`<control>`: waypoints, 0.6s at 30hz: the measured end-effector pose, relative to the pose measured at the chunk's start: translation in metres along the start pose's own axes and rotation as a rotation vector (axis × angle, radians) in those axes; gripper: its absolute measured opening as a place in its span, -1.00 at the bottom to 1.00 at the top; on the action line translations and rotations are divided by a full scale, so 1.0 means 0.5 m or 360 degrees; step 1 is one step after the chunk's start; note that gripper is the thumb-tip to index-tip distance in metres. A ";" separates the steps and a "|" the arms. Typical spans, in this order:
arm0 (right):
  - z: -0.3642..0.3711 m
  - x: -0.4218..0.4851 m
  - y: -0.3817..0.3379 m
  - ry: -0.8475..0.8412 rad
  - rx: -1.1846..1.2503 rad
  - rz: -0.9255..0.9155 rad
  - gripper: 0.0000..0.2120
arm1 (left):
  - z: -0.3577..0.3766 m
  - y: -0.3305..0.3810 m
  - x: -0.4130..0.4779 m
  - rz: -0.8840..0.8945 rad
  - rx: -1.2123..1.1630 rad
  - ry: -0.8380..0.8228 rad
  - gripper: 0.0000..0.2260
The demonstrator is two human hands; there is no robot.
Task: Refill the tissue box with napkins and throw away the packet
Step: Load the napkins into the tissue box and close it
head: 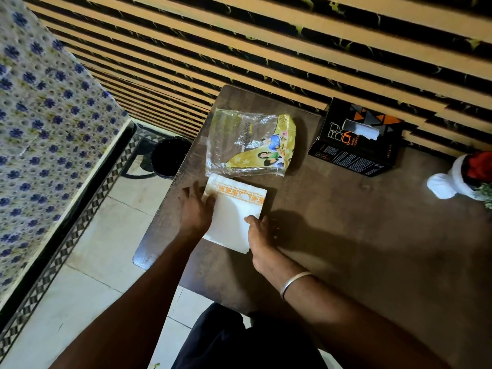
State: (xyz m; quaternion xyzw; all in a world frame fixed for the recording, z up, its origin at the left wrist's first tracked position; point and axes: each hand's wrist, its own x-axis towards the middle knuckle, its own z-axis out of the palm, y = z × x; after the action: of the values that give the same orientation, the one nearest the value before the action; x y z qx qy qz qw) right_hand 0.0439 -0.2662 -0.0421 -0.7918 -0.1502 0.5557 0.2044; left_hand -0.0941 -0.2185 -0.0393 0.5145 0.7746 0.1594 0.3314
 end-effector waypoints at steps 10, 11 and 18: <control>-0.205 0.061 -0.093 0.0606 0.0747 -0.0432 -0.30 | 0.080 0.240 -0.013 0.0701 -0.0172 -0.0267 -0.44; -0.244 0.078 -0.107 0.0680 0.0868 -0.0465 -0.25 | 0.094 0.276 -0.014 0.0722 -0.0230 -0.0378 -0.44; -0.476 0.297 -0.116 0.0649 0.1018 -0.0406 0.13 | 0.184 0.459 0.006 0.0691 -0.0412 -0.0766 -0.44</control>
State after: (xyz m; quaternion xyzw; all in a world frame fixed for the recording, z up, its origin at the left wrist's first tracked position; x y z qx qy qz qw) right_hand 0.3176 -0.1840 -0.0640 -0.7572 -0.0231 0.3761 0.5335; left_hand 0.1265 -0.1282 0.0276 0.6438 0.5200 0.1972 0.5256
